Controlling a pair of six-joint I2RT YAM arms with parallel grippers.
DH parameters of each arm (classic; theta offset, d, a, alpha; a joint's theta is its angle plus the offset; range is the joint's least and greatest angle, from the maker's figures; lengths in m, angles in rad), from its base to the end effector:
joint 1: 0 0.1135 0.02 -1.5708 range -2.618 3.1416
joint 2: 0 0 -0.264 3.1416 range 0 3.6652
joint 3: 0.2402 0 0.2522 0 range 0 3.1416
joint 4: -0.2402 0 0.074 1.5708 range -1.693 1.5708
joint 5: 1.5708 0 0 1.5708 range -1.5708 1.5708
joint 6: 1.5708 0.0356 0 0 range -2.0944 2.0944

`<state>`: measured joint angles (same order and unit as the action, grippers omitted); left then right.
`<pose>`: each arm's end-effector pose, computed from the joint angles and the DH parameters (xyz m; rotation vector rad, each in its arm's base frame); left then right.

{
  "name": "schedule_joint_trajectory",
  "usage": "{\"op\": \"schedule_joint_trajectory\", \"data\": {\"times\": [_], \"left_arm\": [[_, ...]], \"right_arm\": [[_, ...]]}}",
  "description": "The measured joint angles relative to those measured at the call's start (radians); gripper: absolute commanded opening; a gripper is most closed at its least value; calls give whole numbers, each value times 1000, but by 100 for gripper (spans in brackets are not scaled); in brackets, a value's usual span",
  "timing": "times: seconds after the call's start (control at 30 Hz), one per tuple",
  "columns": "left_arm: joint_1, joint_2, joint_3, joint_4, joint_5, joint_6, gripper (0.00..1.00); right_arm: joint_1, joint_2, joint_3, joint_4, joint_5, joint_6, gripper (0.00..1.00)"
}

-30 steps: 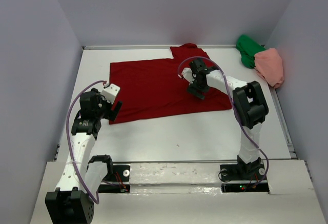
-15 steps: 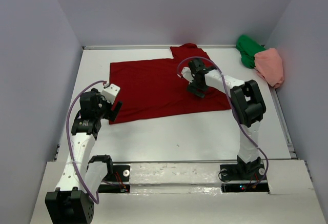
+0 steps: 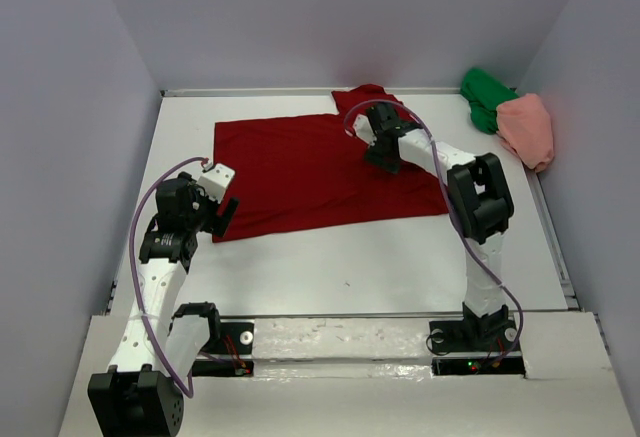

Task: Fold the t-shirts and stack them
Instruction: Fold the flattened tshirt in 1/3 of the way

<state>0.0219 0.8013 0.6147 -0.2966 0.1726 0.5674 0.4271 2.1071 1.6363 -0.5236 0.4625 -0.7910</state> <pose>0.1848 -0.0021 0.2660 0.6551 1.9441 0.1901 0.4235 0.1753 0.1940 -1.3202 2.2057 -0.7314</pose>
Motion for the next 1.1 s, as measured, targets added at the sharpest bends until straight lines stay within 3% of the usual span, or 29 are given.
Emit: {"op": "schedule_joint_trajectory", "data": {"times": [0.27,0.5,0.8,1.0,1.1], "left_arm": [[0,10,0,0,0,0,99],[0,10,0,0,2,0,99],[0,10,0,-11,38,5,99],[0,15,0,-23,85,28,99],[0,45,1,-32,111,47,98]], "right_arm": [[-84,152,224,74,119,-64,100],[-126,118,267,134,185,-77,100],[-118,-229,27,158,173,-8,100],[-118,-362,-122,113,124,104,98],[-118,-402,-199,50,65,177,82]]}}
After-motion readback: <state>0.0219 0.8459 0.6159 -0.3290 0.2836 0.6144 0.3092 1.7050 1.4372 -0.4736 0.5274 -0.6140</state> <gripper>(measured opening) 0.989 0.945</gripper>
